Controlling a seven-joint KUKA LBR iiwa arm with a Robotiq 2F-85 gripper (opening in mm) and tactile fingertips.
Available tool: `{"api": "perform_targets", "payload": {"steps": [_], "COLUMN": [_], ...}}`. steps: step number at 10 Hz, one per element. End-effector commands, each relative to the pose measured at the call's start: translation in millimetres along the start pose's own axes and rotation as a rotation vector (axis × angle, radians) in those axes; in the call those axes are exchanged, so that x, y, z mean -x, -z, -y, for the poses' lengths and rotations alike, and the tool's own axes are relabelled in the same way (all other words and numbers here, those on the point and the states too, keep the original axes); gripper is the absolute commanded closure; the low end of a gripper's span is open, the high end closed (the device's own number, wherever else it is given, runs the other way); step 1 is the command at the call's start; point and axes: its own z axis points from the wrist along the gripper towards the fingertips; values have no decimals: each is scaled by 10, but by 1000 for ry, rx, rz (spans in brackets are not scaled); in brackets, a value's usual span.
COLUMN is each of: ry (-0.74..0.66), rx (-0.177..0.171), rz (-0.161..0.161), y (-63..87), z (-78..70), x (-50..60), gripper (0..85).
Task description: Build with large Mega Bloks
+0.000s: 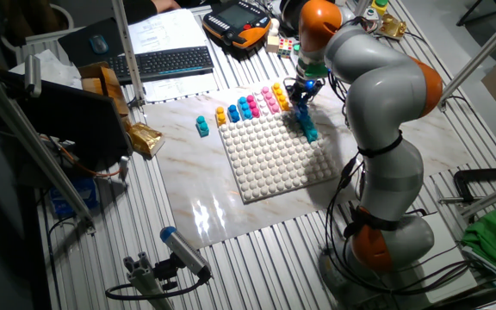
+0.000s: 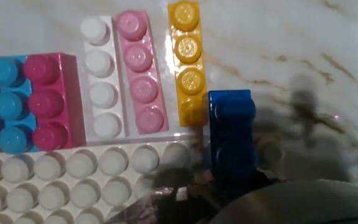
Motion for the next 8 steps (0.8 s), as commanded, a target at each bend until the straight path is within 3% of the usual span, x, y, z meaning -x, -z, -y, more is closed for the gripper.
{"api": "perform_targets", "payload": {"steps": [1, 4, 8], "ry": [-11, 8, -8], "rx": [2, 26, 30], "rz": [5, 0, -21], "y": [2, 2, 72], "z": [-2, -2, -100], "x": [0, 0, -331], "gripper": [840, 840, 840]}}
